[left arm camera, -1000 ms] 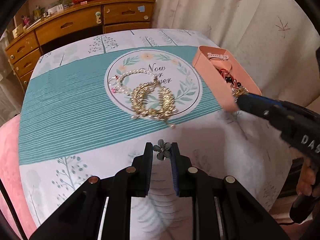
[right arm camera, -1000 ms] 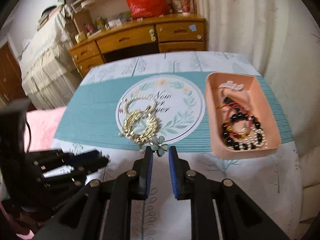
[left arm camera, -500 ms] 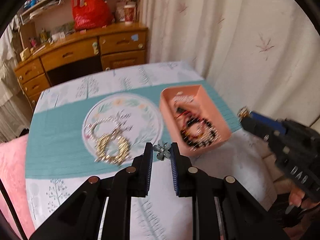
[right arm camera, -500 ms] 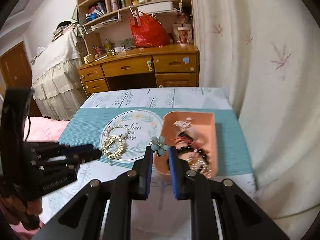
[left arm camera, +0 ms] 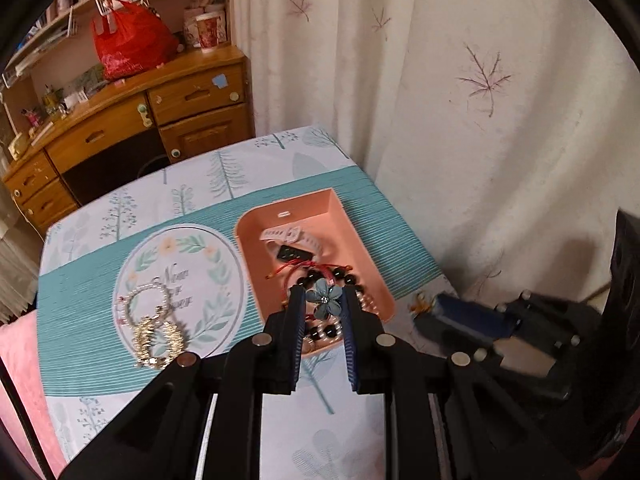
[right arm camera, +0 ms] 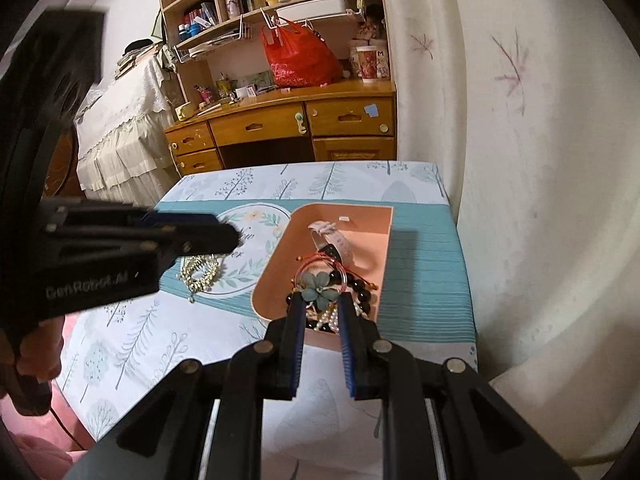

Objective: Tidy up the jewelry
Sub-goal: 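Place the flower charm into the peach tray and open the left tool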

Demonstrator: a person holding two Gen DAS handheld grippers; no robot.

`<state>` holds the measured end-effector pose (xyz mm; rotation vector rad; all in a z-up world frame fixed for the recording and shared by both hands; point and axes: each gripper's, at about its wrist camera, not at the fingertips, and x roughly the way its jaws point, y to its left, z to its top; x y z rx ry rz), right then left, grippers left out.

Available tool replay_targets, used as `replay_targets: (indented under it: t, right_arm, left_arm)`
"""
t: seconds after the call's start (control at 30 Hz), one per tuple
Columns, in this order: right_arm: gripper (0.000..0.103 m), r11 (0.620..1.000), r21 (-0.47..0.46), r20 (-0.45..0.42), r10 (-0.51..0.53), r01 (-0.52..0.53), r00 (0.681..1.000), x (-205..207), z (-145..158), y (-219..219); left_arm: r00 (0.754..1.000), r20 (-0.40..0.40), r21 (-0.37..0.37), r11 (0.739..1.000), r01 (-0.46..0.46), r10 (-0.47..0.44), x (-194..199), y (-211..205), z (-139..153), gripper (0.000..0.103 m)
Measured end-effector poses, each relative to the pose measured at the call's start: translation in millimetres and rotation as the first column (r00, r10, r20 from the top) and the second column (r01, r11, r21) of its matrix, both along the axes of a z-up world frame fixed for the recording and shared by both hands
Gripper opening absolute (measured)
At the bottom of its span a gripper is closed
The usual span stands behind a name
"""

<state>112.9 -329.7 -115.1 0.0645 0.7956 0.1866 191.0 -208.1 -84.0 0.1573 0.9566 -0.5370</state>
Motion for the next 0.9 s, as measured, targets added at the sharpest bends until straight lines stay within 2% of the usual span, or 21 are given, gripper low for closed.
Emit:
replay_targets:
  t: [0.1, 0.27, 0.37, 0.43, 0.5, 0.57, 0.77, 0.87, 0.9]
  right_arm:
    - [0.016, 1.000, 0.015, -0.011, -0.001, 0.001, 1.000, 4.9, -5.1, -5.9]
    - [0.016, 0.998, 0.056, -0.024, 0.004, -0.002, 1.000, 15.7, -12.9, -9.3]
    - [0.017, 0.996, 0.086, -0.043, -0.003, 0.007, 0.999, 23.1, -19.3, -10.7]
    - [0.020, 0.994, 0.113, -0.070, -0.005, 0.013, 0.998, 28.6, -22.5, -11.8]
    - [0.023, 0.991, 0.128, -0.078, -0.016, 0.026, 0.997, 30.3, -23.3, -12.7]
    - [0.026, 0.991, 0.126, -0.075, -0.032, 0.041, 0.997, 28.0, -22.4, -12.8]
    - [0.050, 0.984, 0.152, -0.117, -0.070, 0.087, 0.991, 20.5, -23.2, -10.3]
    - [0.055, 0.975, 0.180, -0.168, -0.097, 0.127, 0.981, 17.8, -26.8, -6.7]
    - [0.058, 0.972, 0.185, -0.185, -0.108, 0.143, 0.977, 17.0, -28.0, -5.0]
  left_arm:
    - [0.999, -0.031, -0.004, 1.000, -0.009, 0.009, 11.0, -8.4, -1.8, 0.016]
    - [0.999, -0.050, 0.046, 0.999, -0.001, 0.003, 20.8, -18.1, -2.9, 0.016]
    - [0.997, -0.074, 0.094, 0.995, -0.017, 0.024, 26.7, -20.4, -5.7, 0.032]
    - [0.997, -0.073, 0.090, 0.996, -0.030, 0.037, 28.8, -16.6, -3.7, 0.038]
    - [0.996, -0.071, 0.076, 0.996, -0.048, 0.053, 30.2, -9.4, 0.3, 0.052]
    - [0.995, -0.069, 0.065, 0.996, -0.066, 0.071, 30.0, -1.9, 3.9, 0.059]
    - [0.990, -0.076, 0.089, 0.990, -0.110, 0.117, 23.8, 29.1, 8.2, 0.060]
    - [0.985, -0.095, 0.091, 0.987, -0.135, 0.143, 17.0, 52.7, 8.2, 0.075]
    - [0.982, -0.120, 0.084, 0.987, -0.136, 0.145, 15.5, 60.9, 6.9, 0.075]
